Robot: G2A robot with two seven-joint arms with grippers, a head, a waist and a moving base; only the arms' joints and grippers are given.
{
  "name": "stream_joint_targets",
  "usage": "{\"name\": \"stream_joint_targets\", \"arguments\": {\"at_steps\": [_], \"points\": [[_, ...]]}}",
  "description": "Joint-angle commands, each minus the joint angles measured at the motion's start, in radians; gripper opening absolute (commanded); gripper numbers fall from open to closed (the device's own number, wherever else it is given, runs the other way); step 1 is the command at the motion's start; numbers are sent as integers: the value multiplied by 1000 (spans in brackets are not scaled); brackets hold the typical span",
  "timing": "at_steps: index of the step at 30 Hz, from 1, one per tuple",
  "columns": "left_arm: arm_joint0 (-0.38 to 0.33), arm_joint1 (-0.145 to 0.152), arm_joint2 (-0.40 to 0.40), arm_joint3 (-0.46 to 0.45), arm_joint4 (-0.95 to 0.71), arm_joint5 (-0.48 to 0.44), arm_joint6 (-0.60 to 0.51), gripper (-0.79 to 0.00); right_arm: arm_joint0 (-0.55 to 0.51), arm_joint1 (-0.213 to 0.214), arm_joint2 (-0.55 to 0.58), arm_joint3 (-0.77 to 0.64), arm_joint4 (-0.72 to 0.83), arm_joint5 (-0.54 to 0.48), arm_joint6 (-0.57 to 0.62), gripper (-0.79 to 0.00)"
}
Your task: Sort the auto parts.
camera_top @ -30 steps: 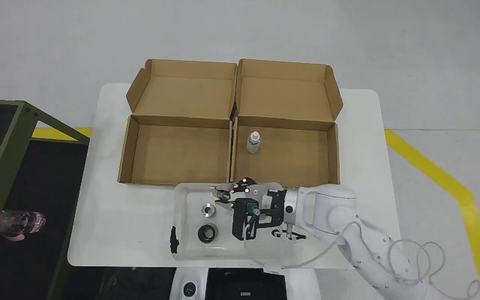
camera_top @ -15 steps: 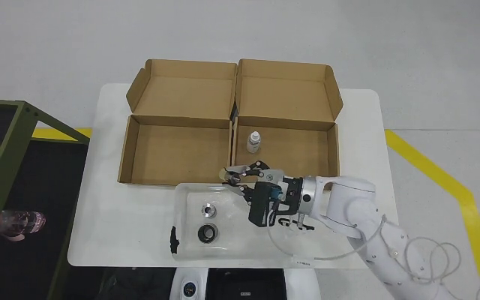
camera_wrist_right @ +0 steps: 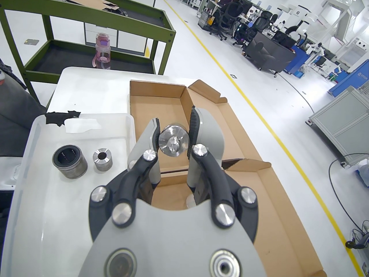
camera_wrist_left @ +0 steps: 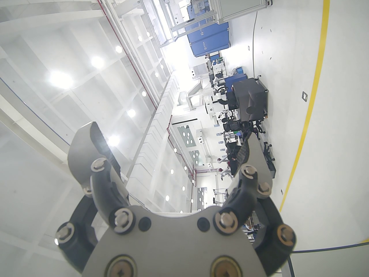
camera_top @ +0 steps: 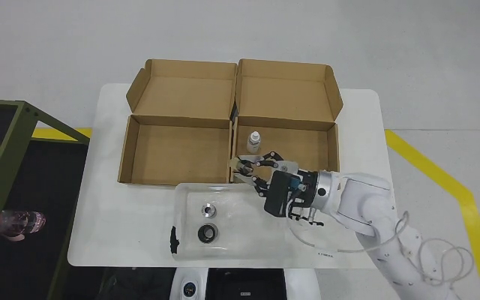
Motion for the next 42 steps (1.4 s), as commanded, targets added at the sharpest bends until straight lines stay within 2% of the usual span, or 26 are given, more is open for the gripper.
{"name": "stream_joint_targets", "arguments": {"at_steps": [1, 15, 28, 34, 42], "points": [[0, 0, 0, 0, 0, 0, 0, 0, 2, 1, 8, 12, 8, 0, 5, -785], [0, 0, 0, 0, 0, 0, 0, 0, 55, 1, 32, 151, 45, -23, 55, -785], [0, 0, 0, 0, 0, 0, 0, 0, 123, 1, -4, 281, 101, -115, 215, -785], [0, 0, 0, 0, 0, 0, 0, 0, 155, 1, -21, 334, 93, -121, 306, -785], [0, 0, 0, 0, 0, 0, 0, 0, 207, -7, -48, 427, 92, -76, 337, -785]]}}
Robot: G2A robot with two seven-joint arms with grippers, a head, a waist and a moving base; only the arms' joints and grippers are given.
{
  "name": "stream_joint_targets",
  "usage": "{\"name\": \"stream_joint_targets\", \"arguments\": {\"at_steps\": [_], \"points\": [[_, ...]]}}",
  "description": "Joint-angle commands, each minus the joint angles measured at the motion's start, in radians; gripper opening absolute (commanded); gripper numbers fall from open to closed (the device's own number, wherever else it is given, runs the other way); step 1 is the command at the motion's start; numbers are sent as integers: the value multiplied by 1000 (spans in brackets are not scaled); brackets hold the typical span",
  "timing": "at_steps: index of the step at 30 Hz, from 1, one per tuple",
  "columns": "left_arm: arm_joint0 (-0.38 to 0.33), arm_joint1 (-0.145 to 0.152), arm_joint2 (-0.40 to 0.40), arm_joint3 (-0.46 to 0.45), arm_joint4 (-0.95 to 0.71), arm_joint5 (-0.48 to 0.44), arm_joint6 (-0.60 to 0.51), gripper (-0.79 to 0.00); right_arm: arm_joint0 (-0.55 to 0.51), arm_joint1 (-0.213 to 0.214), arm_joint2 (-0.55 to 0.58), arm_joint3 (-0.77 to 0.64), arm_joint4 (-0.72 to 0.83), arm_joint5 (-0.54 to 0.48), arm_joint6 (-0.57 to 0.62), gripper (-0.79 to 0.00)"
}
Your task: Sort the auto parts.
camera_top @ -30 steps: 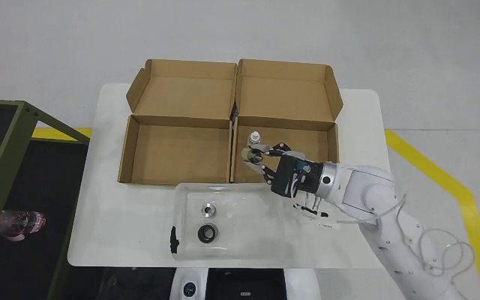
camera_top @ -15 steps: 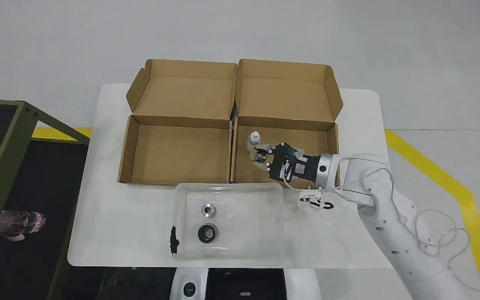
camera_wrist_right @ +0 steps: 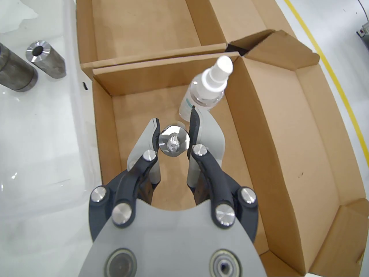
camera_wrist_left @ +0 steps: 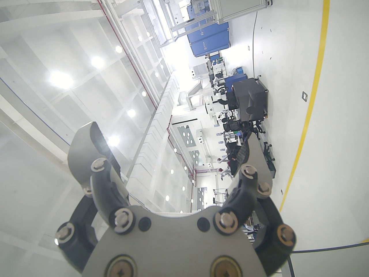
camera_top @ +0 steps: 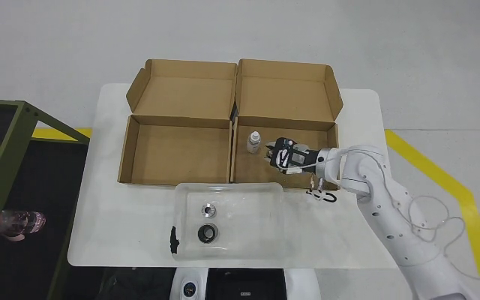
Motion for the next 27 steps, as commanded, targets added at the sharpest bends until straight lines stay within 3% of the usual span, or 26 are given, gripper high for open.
{"name": "stream_joint_targets", "arguments": {"at_steps": [1, 24, 27], "points": [[0, 0, 0, 0, 0, 0, 0, 0, 16, -3, -11, 27, -6, 12, 7, -785], [0, 0, 0, 0, 0, 0, 0, 0, 173, -53, -142, 321, -17, 80, -46, -785], [0, 0, 0, 0, 0, 0, 0, 0, 184, -59, -155, 343, -20, 83, -58, -640]]}}
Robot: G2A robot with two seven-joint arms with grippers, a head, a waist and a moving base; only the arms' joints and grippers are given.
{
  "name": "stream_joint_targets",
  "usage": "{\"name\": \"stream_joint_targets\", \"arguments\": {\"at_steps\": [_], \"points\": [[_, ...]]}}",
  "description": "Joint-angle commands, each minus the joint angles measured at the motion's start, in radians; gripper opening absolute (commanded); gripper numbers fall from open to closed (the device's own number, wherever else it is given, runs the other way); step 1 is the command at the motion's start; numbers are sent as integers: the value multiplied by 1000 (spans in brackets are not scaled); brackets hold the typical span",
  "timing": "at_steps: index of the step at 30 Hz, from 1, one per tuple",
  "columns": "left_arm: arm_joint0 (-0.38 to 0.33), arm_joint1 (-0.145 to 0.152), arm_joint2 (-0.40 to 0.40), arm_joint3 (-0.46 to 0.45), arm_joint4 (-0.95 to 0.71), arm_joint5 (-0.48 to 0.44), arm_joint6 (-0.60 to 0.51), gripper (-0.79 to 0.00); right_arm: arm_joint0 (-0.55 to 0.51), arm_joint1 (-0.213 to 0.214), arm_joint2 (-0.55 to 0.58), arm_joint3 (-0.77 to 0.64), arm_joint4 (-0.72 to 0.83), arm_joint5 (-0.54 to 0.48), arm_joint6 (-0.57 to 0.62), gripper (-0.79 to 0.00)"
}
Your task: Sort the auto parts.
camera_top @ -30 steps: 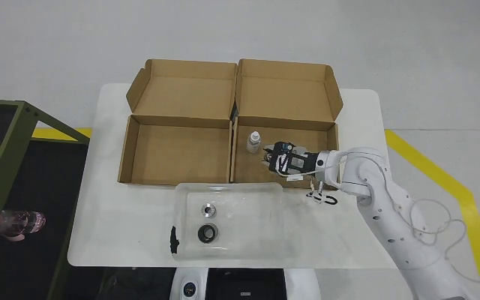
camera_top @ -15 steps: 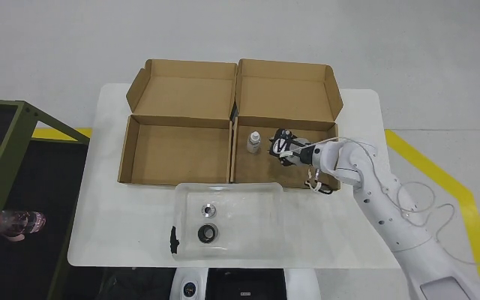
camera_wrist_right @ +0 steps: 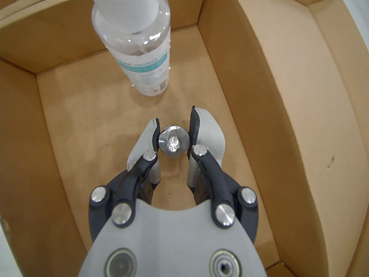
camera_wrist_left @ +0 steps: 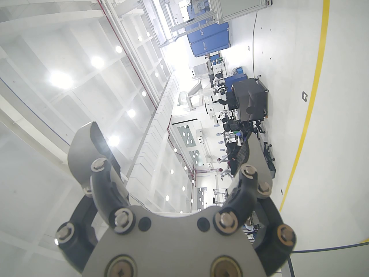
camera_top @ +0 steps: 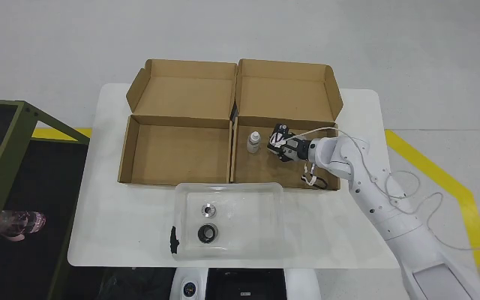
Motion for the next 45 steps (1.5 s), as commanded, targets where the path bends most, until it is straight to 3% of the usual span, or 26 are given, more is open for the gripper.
{"name": "stream_joint_targets", "arguments": {"at_steps": [1, 4, 12, 27, 35, 45], "points": [[0, 0, 0, 0, 0, 0, 0, 0, 5, -3, -6, 9, 1, 2, -7, -585], [0, 0, 0, 0, 0, 0, 0, 0, 5, -4, -4, 4, 2, 6, -17, -474], [0, 0, 0, 0, 0, 0, 0, 0, -60, 16, 66, -122, 7, 15, -31, -413], [0, 0, 0, 0, 0, 0, 0, 0, -273, 58, 207, -494, 17, 14, -99, -400], [0, 0, 0, 0, 0, 0, 0, 0, -331, 57, 170, -617, 12, 4, -117, -385], [0, 0, 0, 0, 0, 0, 0, 0, -310, 41, 63, -625, -8, -9, -119, -400]]}}
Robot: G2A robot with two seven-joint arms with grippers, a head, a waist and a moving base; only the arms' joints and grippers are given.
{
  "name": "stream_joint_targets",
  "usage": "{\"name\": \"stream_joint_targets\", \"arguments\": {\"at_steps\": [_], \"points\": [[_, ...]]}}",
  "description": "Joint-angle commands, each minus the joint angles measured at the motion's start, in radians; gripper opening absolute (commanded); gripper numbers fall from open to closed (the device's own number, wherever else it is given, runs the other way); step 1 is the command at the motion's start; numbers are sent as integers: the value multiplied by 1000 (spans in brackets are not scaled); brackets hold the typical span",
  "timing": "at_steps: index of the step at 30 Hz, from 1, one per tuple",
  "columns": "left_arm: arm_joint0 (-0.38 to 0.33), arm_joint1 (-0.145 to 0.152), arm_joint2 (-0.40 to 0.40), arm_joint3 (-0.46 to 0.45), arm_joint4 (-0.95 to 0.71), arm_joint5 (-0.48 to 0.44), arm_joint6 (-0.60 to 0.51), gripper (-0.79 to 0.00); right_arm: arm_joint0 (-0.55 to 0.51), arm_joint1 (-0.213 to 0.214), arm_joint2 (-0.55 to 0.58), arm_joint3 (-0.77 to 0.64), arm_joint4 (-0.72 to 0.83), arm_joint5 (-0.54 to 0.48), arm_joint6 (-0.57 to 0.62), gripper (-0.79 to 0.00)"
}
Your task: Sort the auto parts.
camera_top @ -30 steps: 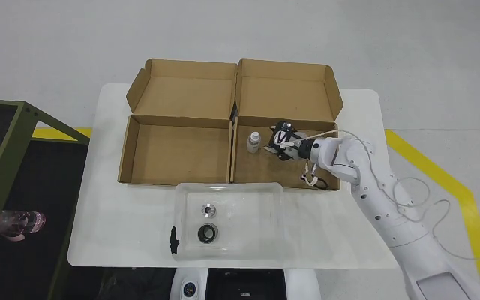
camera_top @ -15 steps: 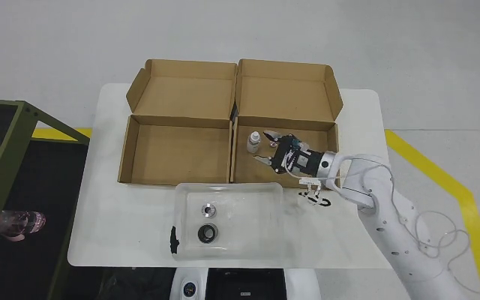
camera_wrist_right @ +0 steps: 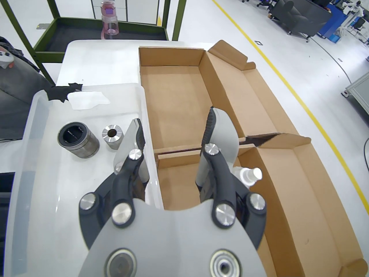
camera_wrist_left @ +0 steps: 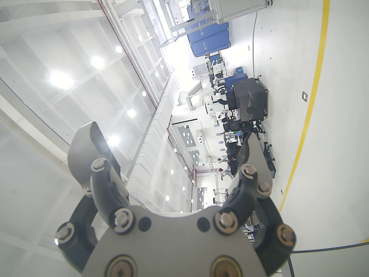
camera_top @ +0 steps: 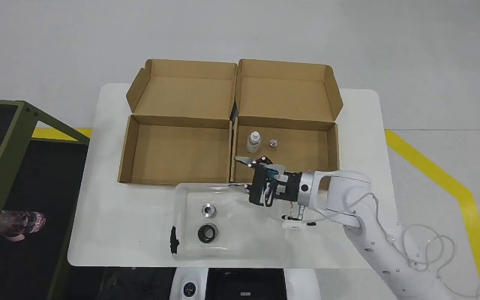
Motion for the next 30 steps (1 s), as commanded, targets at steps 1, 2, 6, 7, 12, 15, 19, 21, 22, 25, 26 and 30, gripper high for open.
{"name": "stream_joint_targets", "arguments": {"at_steps": [1, 2, 6, 7, 12, 15, 19, 21, 22, 25, 26, 30], "points": [[0, 0, 0, 0, 0, 0, 0, 0, 8, -4, -23, 6, -8, -1, 4, -400], [0, 0, 0, 0, 0, 0, 0, 0, 14, -7, -40, 11, -12, -2, 4, -400], [0, 0, 0, 0, 0, 0, 0, 0, 33, -18, -98, 27, -31, -6, 13, -403], [0, 0, 0, 0, 0, 0, 0, 0, 38, -21, -112, 31, -35, -6, 16, -403], [0, 0, 0, 0, 0, 0, 0, 0, 63, -35, -176, 55, -59, -10, 30, -406], [0, 0, 0, 0, 0, 0, 0, 0, 78, -44, -210, 74, -73, -12, 36, -409], [0, 0, 0, 0, 0, 0, 0, 0, 92, -54, -243, 97, -90, -11, 44, -416], [0, 0, 0, 0, 0, 0, 0, 0, 100, -59, -261, 106, -97, -12, 49, -422], [0, 0, 0, 0, 0, 0, 0, 0, 103, -61, -267, 109, -102, -12, 53, -425], [0, 0, 0, 0, 0, 0, 0, 0, 113, -69, -291, 123, -116, -10, 63, -434], [0, 0, 0, 0, 0, 0, 0, 0, 116, -72, -298, 127, -119, -10, 65, -440], [0, 0, 0, 0, 0, 0, 0, 0, 124, -80, -321, 147, -127, -8, 74, -449]]}}
